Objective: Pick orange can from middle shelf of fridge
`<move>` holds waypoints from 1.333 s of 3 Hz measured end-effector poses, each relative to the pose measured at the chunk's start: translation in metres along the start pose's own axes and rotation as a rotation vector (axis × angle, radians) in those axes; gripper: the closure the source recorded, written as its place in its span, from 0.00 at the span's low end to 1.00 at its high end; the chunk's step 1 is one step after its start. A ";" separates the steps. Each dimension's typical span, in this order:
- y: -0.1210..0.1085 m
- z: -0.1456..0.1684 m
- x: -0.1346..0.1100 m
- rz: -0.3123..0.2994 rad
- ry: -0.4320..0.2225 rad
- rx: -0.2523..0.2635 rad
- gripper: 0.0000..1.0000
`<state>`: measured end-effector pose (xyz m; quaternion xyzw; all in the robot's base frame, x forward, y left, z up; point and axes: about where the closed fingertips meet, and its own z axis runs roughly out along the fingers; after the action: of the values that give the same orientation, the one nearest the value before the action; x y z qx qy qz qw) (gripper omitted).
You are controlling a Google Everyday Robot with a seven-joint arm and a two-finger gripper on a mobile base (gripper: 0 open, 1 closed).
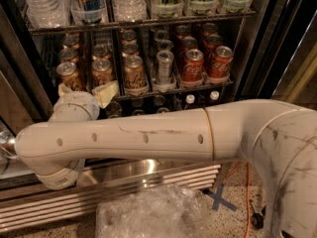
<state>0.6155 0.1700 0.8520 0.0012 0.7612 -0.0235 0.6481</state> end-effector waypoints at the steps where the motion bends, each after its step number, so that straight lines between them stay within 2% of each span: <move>1: -0.020 -0.001 0.011 0.001 0.028 0.051 0.16; 2: -0.021 -0.001 0.011 0.001 0.030 0.054 0.00; 3: -0.021 -0.001 0.011 0.001 0.030 0.054 0.00; 4: -0.021 -0.001 0.011 0.001 0.030 0.054 0.20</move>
Offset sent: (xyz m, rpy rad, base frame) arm -0.0029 -0.0180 -0.0083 -0.0053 0.0234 -0.0456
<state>0.6123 0.1485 0.8419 0.0195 0.7700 -0.0436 0.6363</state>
